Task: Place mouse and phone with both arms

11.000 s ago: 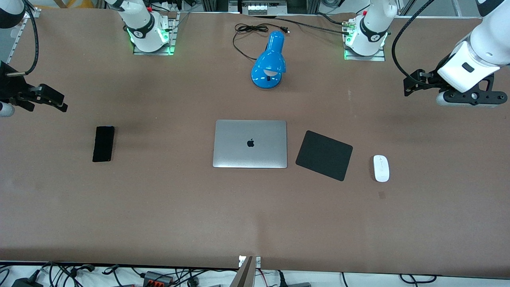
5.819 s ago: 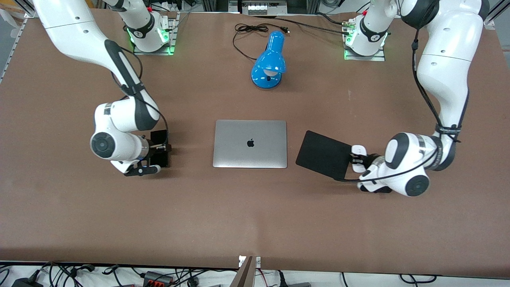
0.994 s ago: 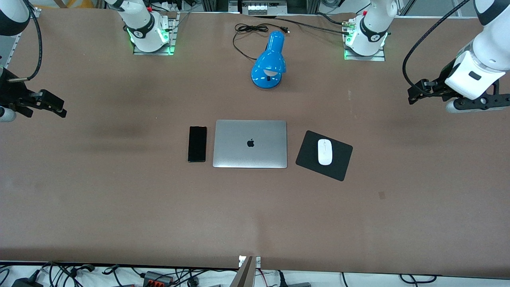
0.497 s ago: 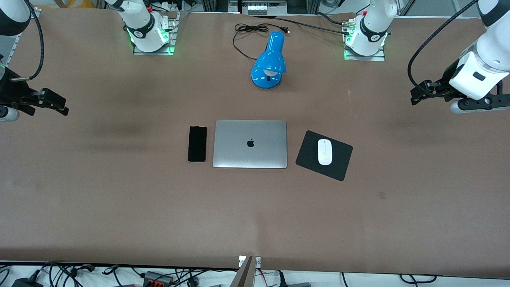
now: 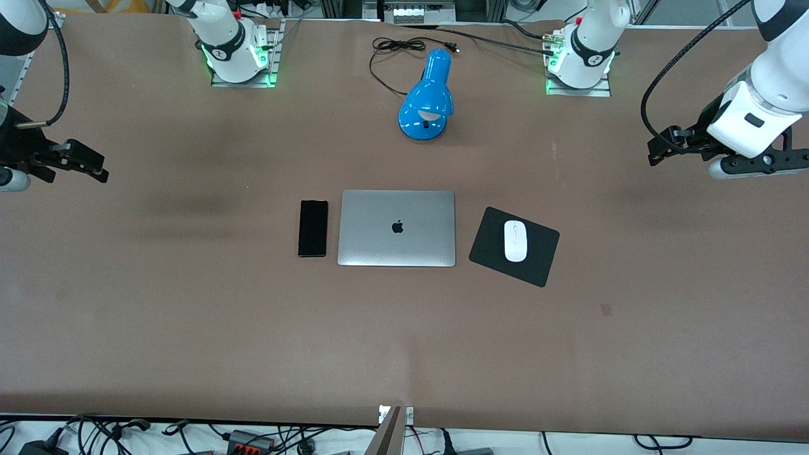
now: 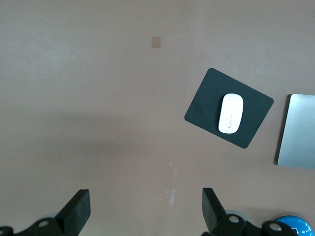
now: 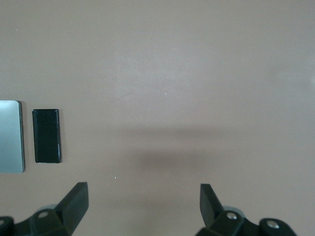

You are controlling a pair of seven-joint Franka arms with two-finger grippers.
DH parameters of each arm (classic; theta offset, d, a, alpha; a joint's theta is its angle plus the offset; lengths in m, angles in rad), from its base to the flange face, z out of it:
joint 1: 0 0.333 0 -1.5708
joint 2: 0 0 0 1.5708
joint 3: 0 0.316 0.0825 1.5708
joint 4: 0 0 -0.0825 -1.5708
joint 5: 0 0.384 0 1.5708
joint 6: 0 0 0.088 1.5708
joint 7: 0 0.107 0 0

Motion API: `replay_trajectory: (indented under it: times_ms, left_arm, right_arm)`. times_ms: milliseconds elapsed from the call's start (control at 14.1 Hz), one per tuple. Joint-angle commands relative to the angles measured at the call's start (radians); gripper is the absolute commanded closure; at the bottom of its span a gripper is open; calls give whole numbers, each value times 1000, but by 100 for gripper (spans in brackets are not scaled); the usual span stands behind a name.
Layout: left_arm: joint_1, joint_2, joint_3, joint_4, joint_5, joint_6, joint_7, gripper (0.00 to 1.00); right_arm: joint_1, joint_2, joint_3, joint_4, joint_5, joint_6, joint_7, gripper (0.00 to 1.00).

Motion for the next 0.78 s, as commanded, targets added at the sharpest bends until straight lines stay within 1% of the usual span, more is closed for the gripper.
replay_trajectory:
  times_ms: [0,710]
  left_arm:
    - [-3,-17,3,-9,-7,-21,12,0]
    - [-3,-14,-7,8,-10,-48,12,0]
  right_arm:
    - [-9,-30,8,-21,-2,-17,-8,0]
    - [-9,-39,6,-21,-2,-29,-10,0]
